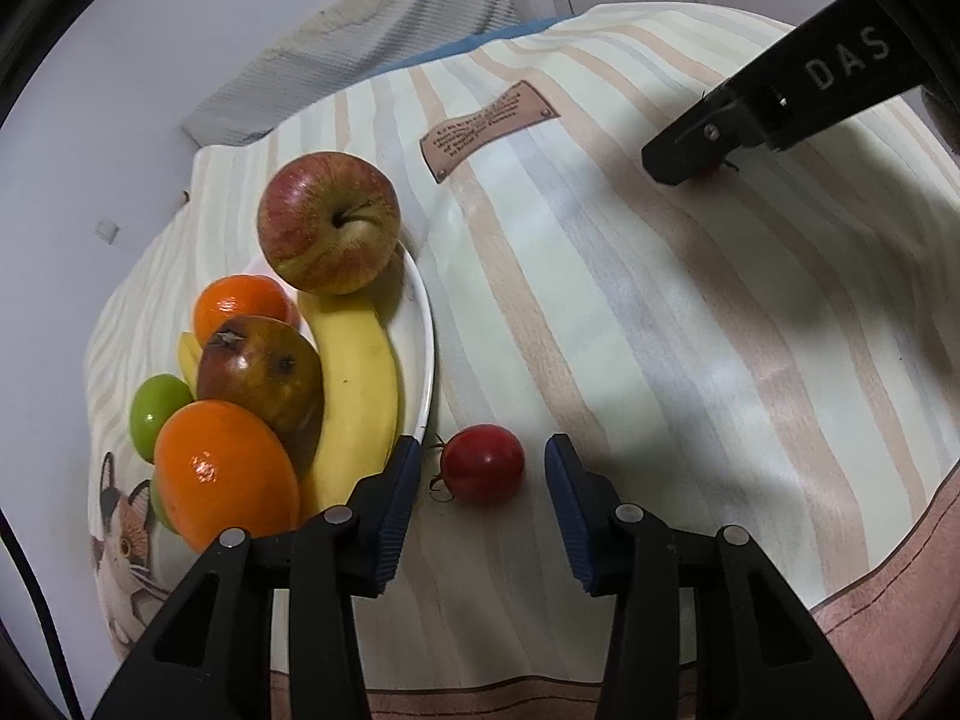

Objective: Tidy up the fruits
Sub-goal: 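Grasp a cherry tomato with the right tool while the left tool grasps the other tomato, then carry both cherry tomatoes onto the plate and open both tools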

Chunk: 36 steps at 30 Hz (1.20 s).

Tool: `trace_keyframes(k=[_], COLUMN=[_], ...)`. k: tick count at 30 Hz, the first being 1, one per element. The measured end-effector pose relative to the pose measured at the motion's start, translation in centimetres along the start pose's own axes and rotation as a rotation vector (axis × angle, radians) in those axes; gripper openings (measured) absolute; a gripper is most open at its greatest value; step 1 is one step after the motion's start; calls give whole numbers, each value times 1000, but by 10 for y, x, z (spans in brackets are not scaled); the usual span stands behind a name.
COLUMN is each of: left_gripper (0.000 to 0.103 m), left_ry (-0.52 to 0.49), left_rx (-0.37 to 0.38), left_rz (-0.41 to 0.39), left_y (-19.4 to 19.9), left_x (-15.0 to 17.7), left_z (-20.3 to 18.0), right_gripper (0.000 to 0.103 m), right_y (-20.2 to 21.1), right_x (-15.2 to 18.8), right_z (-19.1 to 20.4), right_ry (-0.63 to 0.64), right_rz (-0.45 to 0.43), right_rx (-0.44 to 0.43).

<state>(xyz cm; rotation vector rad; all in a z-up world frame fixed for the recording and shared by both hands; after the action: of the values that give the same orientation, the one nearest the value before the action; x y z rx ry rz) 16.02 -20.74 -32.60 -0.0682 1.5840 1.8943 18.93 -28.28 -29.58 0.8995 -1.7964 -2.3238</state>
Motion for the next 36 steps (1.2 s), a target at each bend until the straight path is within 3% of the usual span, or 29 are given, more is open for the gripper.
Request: trace_keyframes(k=[3,6,20,29,36], left_gripper=[33,27,26,26,26], left_ry=[9,0,165,295,344], left_rx=[43,37,196,318,353], left_rz=[10,8,93,202,215], left_y=[-1,-1,25,46,68], left_x=[-1,-2,8,24,19], left_z=[0,2,-2,-10,3], right_gripper=[29,29,29,29,29], right_y=[2,4,30,56,78], right_x=[0,1,14,70,99], right_z=[-2,-4,-7,9,25], right_ry=[-8,-27,-123,-276,-348], right_rz=[1,1,-19,86,110], right_rx=[8,9,19,28,-5])
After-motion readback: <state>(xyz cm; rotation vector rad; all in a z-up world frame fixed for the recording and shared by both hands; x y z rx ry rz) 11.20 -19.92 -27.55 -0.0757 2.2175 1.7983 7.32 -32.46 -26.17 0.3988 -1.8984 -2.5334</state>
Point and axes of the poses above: each gripper's, at about its wrist camera, not at the fingertips, and y roughly against the way its jaws point, z to its left, x to its underside, the point moved 9 cm from there along -y, roughly the way its jaws point, and after that the axes turned 3 degrees about y, right-handed, at the moved point
